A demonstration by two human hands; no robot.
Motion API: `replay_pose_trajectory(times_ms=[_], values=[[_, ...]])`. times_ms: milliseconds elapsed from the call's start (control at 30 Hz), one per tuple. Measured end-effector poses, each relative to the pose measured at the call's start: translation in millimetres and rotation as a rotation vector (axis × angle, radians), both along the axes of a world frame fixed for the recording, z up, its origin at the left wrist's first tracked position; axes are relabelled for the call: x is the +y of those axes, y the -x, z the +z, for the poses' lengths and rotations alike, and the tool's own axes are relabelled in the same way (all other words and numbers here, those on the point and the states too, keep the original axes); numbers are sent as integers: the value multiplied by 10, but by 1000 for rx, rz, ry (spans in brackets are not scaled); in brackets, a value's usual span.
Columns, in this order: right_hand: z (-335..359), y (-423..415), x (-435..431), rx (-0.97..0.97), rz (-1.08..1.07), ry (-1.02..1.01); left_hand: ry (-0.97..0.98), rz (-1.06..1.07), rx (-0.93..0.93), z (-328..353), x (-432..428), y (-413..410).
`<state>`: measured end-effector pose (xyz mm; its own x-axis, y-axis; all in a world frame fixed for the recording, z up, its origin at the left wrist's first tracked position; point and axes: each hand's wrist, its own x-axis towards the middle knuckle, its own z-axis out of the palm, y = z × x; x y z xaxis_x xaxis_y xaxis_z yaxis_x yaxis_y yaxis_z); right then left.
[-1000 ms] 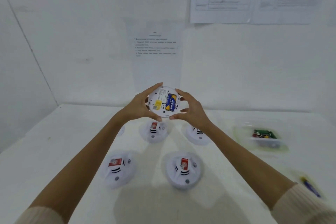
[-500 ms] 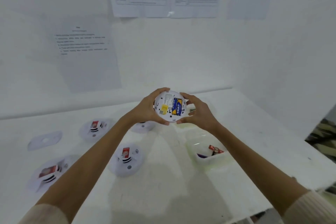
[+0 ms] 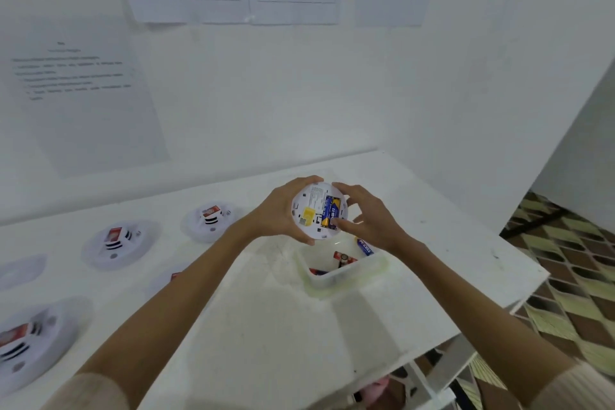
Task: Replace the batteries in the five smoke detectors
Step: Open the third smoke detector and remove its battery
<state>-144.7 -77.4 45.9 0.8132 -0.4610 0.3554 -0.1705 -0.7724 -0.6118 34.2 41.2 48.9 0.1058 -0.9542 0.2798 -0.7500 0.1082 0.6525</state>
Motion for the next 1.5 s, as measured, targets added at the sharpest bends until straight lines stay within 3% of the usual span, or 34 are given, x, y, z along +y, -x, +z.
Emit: replay_pose_trajectory(times_ms=[133, 600, 933, 1200, 1500], values=[[5, 36, -38, 76, -28, 204, -23, -29, -43, 26, -68, 50], [-62, -49, 61, 195, -74, 440, -64, 11, -124, 28, -102, 31], [5, -116, 61, 179, -26, 359, -105, 39, -143, 93, -56, -28], [-5, -185, 96, 255, 7, 427, -98, 31, -163, 91, -61, 22], [-90, -210, 58, 178, 53, 383, -112, 36, -139, 80, -14, 15]])
